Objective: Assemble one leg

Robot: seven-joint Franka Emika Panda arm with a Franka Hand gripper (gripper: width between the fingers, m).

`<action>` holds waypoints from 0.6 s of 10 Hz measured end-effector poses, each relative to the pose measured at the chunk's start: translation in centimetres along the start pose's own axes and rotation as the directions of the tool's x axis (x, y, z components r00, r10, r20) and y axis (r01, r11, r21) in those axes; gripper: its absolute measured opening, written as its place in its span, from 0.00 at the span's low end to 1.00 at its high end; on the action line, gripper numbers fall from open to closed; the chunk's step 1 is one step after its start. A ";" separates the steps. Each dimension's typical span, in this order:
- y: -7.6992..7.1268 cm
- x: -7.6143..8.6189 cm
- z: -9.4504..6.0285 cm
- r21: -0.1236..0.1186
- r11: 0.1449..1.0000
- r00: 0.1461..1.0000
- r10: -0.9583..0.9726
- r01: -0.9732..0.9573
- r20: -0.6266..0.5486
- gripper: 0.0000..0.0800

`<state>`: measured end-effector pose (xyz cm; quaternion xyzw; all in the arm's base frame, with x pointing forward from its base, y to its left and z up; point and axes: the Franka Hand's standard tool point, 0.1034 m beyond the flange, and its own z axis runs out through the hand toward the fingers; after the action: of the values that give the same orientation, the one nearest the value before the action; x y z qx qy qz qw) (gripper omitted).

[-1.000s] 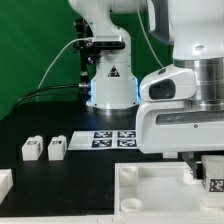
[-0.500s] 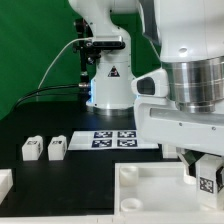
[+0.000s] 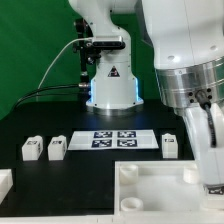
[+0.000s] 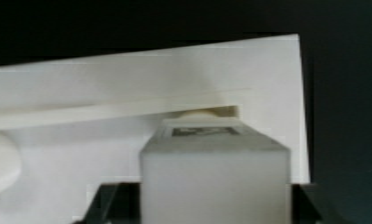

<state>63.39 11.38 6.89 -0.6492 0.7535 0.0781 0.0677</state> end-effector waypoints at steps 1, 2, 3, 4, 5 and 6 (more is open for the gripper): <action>0.0 0.0 0.0 -0.001 0.999 0.999 -0.047 0.047 0.000 0.38; 0.1 0.0 0.2 -0.002 0.994 0.994 -0.106 0.106 -0.001 0.38; 0.4 0.0 0.5 -0.008 0.972 0.972 -0.236 0.236 -0.006 0.60; 0.3 0.0 0.4 -0.008 0.897 0.897 -0.441 0.441 -0.010 0.60; 0.2 -0.2 0.2 -0.001 0.841 0.841 -0.541 0.541 -0.013 0.77; 0.1 -0.3 0.1 0.006 0.807 0.807 -0.591 0.591 -0.018 0.80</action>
Offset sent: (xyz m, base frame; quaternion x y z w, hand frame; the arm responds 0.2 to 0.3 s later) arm -0.0028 0.0014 -0.0007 0.0225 0.0169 -0.4441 0.8955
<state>63.32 11.74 6.91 -0.8516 0.5152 0.0441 0.0864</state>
